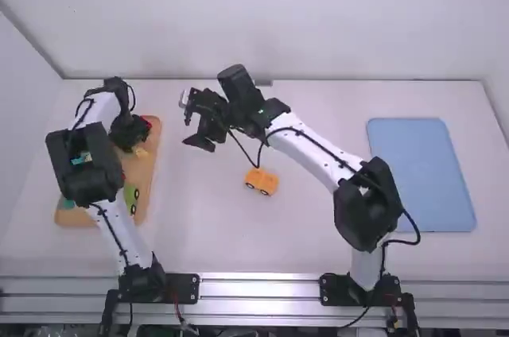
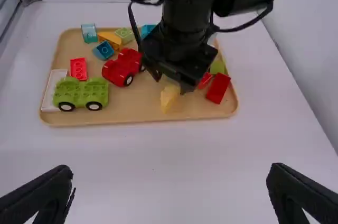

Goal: Assemble lego blocks to make yellow taxi

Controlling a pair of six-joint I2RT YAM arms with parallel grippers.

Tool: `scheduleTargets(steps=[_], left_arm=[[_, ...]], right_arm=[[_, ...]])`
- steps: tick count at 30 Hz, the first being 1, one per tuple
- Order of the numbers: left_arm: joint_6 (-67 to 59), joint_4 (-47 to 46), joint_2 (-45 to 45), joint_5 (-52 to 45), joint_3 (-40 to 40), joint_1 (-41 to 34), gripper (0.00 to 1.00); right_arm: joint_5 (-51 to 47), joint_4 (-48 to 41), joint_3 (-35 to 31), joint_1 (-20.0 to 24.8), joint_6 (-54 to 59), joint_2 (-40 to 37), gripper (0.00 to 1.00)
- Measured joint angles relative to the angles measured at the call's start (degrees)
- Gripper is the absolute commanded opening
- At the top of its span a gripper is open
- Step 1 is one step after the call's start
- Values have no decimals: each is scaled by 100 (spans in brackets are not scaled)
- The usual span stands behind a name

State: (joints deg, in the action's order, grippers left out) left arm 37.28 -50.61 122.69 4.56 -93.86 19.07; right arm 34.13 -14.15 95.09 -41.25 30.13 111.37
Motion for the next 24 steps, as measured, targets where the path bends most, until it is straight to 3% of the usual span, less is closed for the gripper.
scheduleTargets(steps=[6, 10, 16, 24], left_arm=[[44, 361, 0, -146, 442, -2, 54], [63, 557, 0, -195, 658, -17, 48], [173, 791, -2, -219, 887, -24, 35], [214, 837, -2, -249, 885, -42, 2]], right_arm=[[0, -2, 0, 17, -7, 0, 98], [0, -20, 0, 17, -22, 0, 98], [0, -17, 0, 17, 7, 0, 98], [0, -20, 0, 17, 4, 0, 98]])
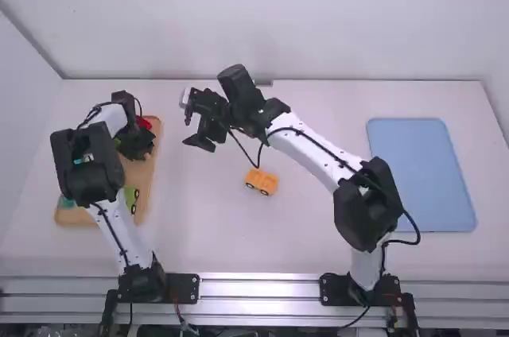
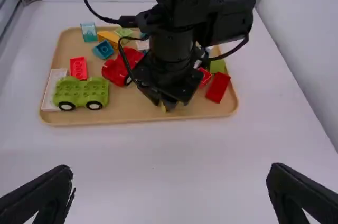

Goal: Assemble lego blocks to make yellow taxi

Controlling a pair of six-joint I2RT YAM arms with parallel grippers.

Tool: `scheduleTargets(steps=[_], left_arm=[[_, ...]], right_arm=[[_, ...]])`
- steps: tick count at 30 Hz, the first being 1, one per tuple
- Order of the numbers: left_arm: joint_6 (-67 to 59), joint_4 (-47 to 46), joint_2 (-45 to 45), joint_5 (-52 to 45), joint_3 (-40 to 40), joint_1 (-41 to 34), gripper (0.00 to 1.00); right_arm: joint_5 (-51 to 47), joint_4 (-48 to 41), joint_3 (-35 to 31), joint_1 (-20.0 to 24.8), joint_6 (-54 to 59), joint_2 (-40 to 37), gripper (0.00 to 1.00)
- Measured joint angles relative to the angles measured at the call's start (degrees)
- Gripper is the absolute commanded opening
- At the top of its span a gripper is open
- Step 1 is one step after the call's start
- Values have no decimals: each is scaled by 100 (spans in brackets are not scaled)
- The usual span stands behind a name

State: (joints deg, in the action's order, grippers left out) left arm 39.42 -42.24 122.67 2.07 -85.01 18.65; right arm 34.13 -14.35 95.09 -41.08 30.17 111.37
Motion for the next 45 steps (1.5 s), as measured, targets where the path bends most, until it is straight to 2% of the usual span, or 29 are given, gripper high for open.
scheduleTargets(steps=[6, 9, 12, 16, 23, 28, 32, 37, 38, 41, 43, 45], left_arm=[[-2, -144, -105, 146, 33, 55, 2], [-188, -221, -448, 162, 144, 107, 2], [-643, 111, -1064, 2, 247, 105, 2], [-1414, 1078, -2166, -487, 723, -146, 2], [-2909, 2791, -4002, -1445, 2365, -1130, 2], [-3891, 3980, -4874, -1965, 3416, -1746, 4], [-4330, 5077, -5375, -2214, 4280, -2159, 7], [-4382, 5884, -5455, -2549, 4933, -2352, 9], [-4374, 6054, -5455, -2608, 5062, -2413, 10], [-4374, 6157, -5455, -2629, 5134, -2553, 12], [-4376, 6282, -5453, -2583, 5134, -2686, 13], [-4376, 6358, -5453, -2538, 5134, -2817, 12]], right_arm=[[7, 39, -2, 61, -286, -2, 98], [79, 46, 0, 173, -463, 0, 98], [363, 46, 0, 345, -610, 0, 98], [861, 52, -2, 570, -730, 0, 98], [1779, -2, 0, 1180, -1373, 0, 98], [2457, 94, -37, 1554, -1449, 0, 98], [2824, 525, -503, 1657, -1478, -2, 96], [3123, 2518, -1757, 1779, -2118, -9, 98], [2929, 3397, -2240, 1821, -2479, -68, 98], [2498, 4809, -3276, 1869, -3215, -380, 99], [2297, 5617, -3856, 1851, -3657, -651, 98], [2201, 6133, -4138, 1818, -4002, -844, 98]])
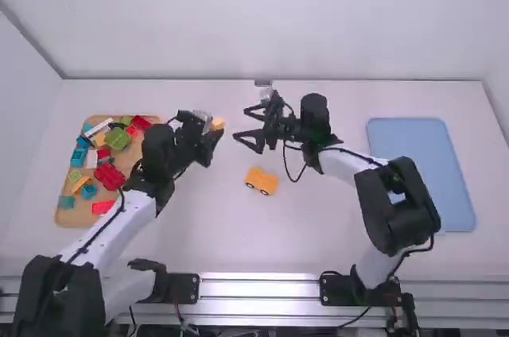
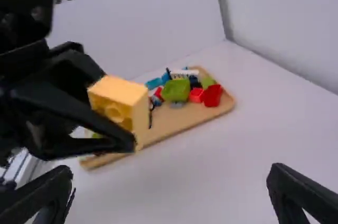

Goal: Assemble lego blocks to make yellow taxi

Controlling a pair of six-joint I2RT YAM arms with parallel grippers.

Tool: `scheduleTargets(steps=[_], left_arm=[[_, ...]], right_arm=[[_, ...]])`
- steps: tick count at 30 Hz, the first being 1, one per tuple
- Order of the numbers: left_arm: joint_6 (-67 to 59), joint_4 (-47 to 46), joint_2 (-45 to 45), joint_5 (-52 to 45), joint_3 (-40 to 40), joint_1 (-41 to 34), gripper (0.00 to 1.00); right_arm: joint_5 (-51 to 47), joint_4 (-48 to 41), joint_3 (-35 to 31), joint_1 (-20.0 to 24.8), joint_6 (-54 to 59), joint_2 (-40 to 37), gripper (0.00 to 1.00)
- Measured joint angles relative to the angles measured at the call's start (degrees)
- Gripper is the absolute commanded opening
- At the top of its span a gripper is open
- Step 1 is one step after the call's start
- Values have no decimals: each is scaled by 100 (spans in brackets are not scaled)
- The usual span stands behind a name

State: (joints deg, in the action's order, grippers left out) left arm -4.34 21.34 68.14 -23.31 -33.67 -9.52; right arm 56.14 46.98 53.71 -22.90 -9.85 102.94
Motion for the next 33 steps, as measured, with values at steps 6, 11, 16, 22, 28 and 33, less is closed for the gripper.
scheduleTargets(steps=[6, 11, 16, 22, 28, 33], left_arm=[[2, 424, 269, 393, 0, -636, 8], [173, 946, 616, 529, 0, -796, 8], [385, 1493, 935, 442, 0, -796, 8], [658, 2022, 1355, 295, 0, -796, 9], [844, 2492, 1650, 225, 0, -800, 15], [933, 2524, 1670, 289, 0, -800, 18]], right_arm=[[-149, 286, -85, -42, -686, -151, 89], [-188, 208, -87, -39, -863, -151, 73], [-264, 146, -96, -68, -1012, -151, 61], [-485, -96, -96, -101, -1058, -151, 51], [-721, -157, -96, -74, -1032, -151, 40], [-839, -162, -96, -68, -981, -151, 28]])
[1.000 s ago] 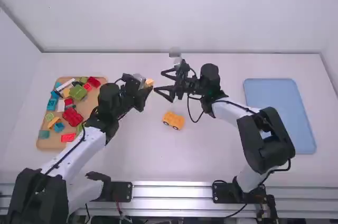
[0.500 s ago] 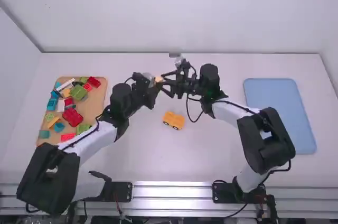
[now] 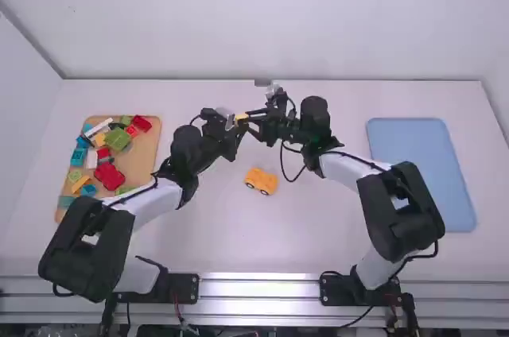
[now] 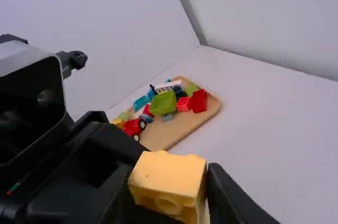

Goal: Assemble lego blocks to make yellow taxi

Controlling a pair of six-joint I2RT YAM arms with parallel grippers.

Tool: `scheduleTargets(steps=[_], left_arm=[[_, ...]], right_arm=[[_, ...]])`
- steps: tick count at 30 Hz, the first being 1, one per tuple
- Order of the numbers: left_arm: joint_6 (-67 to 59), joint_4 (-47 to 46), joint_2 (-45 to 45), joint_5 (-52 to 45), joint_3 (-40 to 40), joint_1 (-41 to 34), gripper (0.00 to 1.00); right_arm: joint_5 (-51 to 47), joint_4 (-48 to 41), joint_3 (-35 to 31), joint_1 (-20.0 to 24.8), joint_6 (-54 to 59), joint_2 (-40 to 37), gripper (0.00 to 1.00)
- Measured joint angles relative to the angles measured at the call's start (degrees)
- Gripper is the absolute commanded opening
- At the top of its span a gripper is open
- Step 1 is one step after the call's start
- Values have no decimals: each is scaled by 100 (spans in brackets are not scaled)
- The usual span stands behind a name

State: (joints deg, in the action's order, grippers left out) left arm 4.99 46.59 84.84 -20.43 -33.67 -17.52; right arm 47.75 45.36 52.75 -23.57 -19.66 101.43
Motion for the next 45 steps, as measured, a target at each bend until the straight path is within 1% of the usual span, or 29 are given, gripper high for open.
scheduleTargets(steps=[1, 4, 5, 6, 7, 8, 10, 11, 13, 14, 15, 16, 17, 18, 20, 22, 23, 24, 25, 26, 29, 30, 31, 34, 36, 38, 40, 42, 45], left_arm=[[0, 2, 11, 28, 0, -2, 20], [0, -4, 24, 57, 0, -2, 19], [2, -4, 24, 74, 0, -2, 18], [0, -13, 24, 85, 0, 0, 18], [2, -28, 24, 94, 0, 0, 18], [11, -28, 22, 74, 0, -2, 18], [22, -63, 31, 22, 0, -2, 17], [17, -79, 37, 7, 2, 0, 16], [20, -85, 46, 7, 15, 0, 16], [20, -85, 46, 4, 22, 0, 15], [26, -87, 46, -2, 22, 0, 14], [33, -90, 46, 9, 22, 0, 14], [39, -90, 46, 35, 22, 0, 14], [42, -101, 55, 81, 22, -2, 14], [44, -114, 61, 120, 22, 0, 16], [76, -74, 87, 140, 22, -2, 34], [118, -63, 94, 136, 22, -2, 46], [195, -68, 98, 155, 22, 0, 73], [273, -72, 98, 186, 35, 0, 89], [352, -79, 98, 223, 55, 0, 99], [693, -85, 98, 463, 92, -2, 99], [988, -184, 98, 675, 87, -2, 99], [1158, -262, 96, 774, 83, -2, 99], [1923, -706, 98, 883, 79, -37, 99], [2006, -732, 96, 782, 79, -37, 99], [2050, -595, 98, 531, 79, 33, 99], [1976, -420, 96, 214, 76, 166, 99], [1788, -251, 98, -369, 70, 424, 99], [1558, -420, 98, -1137, -33, 863, 99]], right_arm=[[-33, -20, 0, -2, 17, 0, 27], [-85, -61, 0, -17, 42, 0, 28], [-118, -61, 0, -33, 52, 0, 32], [-151, -72, 0, -48, 57, 0, 40], [-175, -94, 0, -72, 46, 0, 51], [-173, -98, 0, -90, 83, 0, 55], [-234, -68, 0, -166, 76, 0, 55], [-310, -61, 0, -212, 72, 0, 52], [-487, -111, 0, -256, 90, 0, 40], [-553, -146, 0, -264, 96, 0, 37], [-667, -192, 0, -273, 118, 0, 28], [-710, -216, 0, -275, 109, 0, 23], [-750, -223, 0, -282, 114, 0, 21], [-828, -254, 0, -310, 125, 0, 15], [-903, -278, 0, -330, 140, 0, 14], [-927, -273, 0, -332, 149, 0, 12], [-914, -269, 0, -332, 146, 0, 11], [-894, -247, 0, -326, 155, -2, 10], [-881, -227, 2, -319, 155, -11, 10], [-868, -210, 4, -308, 157, -22, 11], [-804, -214, 4, -240, 168, -37, 11], [-761, -304, 9, -188, 201, -39, 11], [-739, -382, 11, -149, 221, -39, 9], [-566, -922, 79, -13, 402, -37, 7], [-420, -1279, 212, 46, 535, -37, 7], [-227, -1971, 577, 153, 828, -37, 7], [-133, -2382, 796, 234, 1051, -37, 7], [61, -3040, 1182, 330, 1486, -37, 7], [291, -3563, 1467, 382, 1956, -37, 7]])
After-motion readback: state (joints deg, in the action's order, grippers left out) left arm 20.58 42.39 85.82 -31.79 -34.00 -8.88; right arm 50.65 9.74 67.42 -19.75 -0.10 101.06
